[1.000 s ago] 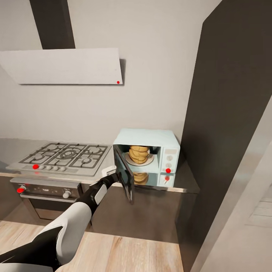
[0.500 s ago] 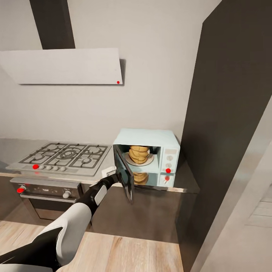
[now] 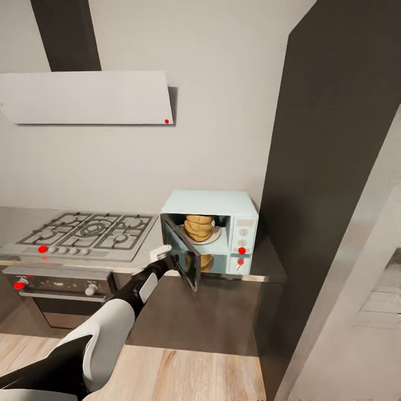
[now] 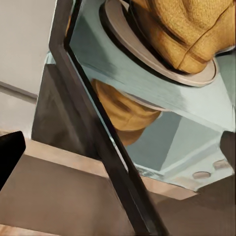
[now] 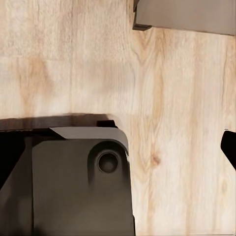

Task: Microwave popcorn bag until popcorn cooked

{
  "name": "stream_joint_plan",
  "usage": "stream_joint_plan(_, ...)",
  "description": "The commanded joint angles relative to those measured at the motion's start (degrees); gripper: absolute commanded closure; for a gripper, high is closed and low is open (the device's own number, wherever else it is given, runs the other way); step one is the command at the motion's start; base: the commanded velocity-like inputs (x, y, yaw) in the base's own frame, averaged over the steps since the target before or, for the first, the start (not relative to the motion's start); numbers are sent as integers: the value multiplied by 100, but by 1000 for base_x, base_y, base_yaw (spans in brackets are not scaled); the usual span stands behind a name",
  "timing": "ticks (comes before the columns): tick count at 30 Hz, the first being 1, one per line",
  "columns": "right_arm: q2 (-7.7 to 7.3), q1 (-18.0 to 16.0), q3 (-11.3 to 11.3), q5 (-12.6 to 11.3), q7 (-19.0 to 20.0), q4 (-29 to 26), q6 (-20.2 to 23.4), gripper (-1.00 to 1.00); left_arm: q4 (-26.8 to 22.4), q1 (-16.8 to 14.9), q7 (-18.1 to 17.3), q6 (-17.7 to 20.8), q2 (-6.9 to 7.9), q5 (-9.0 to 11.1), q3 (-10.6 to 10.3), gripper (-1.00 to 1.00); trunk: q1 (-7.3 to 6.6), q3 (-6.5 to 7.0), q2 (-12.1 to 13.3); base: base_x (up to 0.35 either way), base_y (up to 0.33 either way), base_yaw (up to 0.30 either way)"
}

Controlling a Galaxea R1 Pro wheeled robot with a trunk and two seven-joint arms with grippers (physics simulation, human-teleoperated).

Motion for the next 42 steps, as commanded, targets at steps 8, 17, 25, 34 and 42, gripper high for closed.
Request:
stream_joint_plan(8,-26,0,21,9,-34,10,-9,-100,-12,0,-37,45,-5,44,28,-100,4,-13,-13,0,0,-266)
stream_joint_plan(17,-43,83,30,17,-34,15,-9,-100,-13,-2,-37,45,-5,44,29,-100,4,-13,-13,25,-10,-77)
stream_joint_plan(25,-75,118,30,19,-34,240,-17,-100,-14,3,-37,45,-5,51,45,-100,4,-13,-13,69,-38,0)
stream_joint_plan(34,-78,126,30,26,-34,270,-17,-100,-13,2,-39,45,-5,53,54,-100,4,-13,-13,173,51,-1)
stream_joint_plan(42,-78,161,30,26,-34,270,-17,-100,-15,2,-39,45,-5,53,57,-100,4,-13,-13,17,9,-201)
